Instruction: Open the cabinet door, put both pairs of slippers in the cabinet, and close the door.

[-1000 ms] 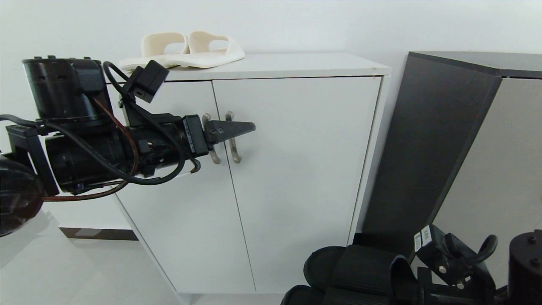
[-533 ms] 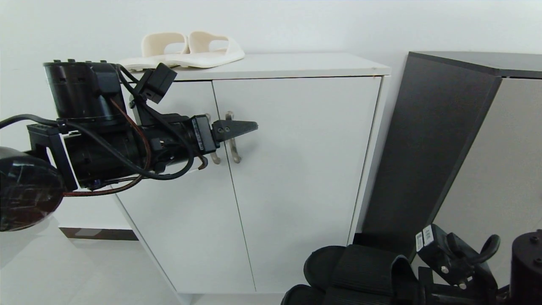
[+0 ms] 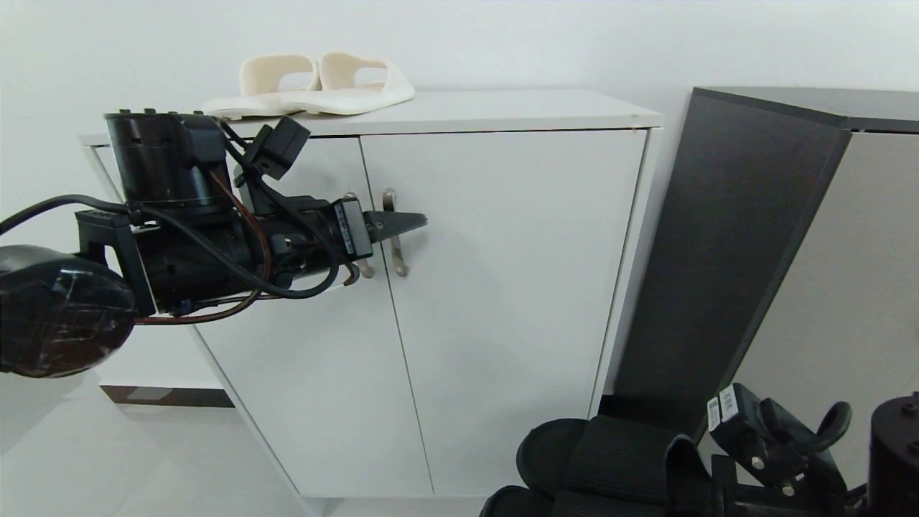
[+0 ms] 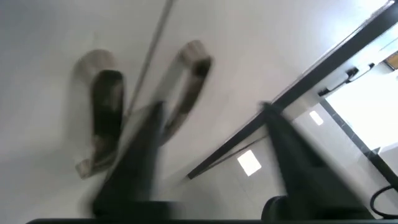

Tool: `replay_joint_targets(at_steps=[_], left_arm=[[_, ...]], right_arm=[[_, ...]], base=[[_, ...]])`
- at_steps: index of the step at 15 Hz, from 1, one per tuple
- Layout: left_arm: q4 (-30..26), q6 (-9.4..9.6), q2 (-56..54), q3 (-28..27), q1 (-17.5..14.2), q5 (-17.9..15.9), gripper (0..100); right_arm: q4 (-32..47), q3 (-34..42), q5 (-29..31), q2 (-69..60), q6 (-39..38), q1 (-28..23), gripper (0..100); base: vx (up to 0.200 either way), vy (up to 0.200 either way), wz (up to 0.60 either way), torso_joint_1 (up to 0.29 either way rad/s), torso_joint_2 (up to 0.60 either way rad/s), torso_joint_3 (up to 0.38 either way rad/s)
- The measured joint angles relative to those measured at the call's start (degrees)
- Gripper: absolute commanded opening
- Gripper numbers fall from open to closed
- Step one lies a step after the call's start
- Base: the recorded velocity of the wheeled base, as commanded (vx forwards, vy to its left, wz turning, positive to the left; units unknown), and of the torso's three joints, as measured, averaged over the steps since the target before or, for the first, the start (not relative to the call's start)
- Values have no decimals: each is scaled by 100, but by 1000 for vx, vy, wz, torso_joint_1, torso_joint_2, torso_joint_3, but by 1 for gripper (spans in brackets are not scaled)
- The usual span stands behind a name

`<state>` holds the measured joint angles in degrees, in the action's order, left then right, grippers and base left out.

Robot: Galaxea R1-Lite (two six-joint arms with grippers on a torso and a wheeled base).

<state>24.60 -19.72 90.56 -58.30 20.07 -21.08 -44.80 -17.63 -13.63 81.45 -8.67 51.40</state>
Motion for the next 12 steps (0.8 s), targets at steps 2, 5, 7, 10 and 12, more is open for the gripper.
replay_joint_targets(at_steps=[2, 5, 7, 10, 12], left_arm=[[-11, 16, -7, 30, -1, 12, 0], [-11, 11, -208, 245, 38, -24, 0], [27, 16, -477, 573, 127, -43, 0], [20, 60, -1223, 1403, 422, -60, 0], [-20, 68, -1810, 1921, 614, -34, 0]], right_arm=[[0, 10, -7, -2, 55, 0, 0], [0, 46, -187, -35, 57, -2, 0], [0, 107, -514, -132, 57, 0, 0], [2, 180, -640, -278, 57, 0, 0], [0, 200, -640, -311, 60, 0, 0]], base=[[0, 0, 0, 0, 0, 0], [0, 0, 0, 0, 0, 0], [0, 0, 0, 0, 0, 0], [0, 0, 0, 0, 0, 0], [0, 0, 0, 0, 0, 0]])
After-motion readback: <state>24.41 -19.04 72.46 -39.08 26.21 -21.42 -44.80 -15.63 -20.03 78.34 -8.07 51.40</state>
